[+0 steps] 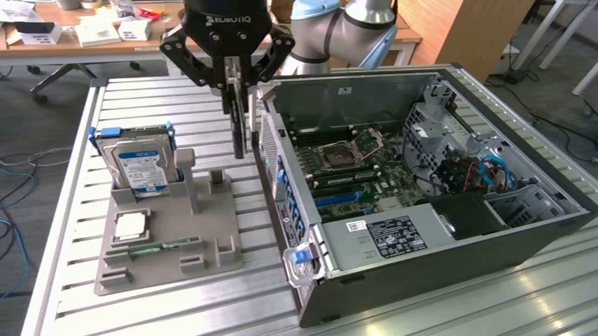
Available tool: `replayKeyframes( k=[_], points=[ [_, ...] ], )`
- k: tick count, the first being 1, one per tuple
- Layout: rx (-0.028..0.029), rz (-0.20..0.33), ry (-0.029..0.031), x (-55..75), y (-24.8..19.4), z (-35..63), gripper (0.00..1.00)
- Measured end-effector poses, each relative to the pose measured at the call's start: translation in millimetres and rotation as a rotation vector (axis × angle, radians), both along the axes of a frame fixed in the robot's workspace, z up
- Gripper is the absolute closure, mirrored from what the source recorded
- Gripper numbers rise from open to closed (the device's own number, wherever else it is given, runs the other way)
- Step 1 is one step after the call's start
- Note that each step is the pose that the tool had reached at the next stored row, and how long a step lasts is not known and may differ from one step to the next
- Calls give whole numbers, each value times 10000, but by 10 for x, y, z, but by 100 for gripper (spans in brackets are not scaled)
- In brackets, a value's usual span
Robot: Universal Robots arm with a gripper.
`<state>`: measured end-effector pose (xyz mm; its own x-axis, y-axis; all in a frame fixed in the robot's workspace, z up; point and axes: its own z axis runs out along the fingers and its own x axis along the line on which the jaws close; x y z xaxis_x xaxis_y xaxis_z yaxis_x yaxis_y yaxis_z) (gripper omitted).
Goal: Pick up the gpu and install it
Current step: 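Pick up the gpu and move the gpu toward the slot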
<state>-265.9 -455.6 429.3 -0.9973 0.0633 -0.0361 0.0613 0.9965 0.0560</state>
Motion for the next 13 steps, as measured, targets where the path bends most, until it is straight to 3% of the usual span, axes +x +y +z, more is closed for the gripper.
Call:
replayKeyframes(
  k=[13],
  points=[
    [71,1,1,590,11,0,74]
  ],
)
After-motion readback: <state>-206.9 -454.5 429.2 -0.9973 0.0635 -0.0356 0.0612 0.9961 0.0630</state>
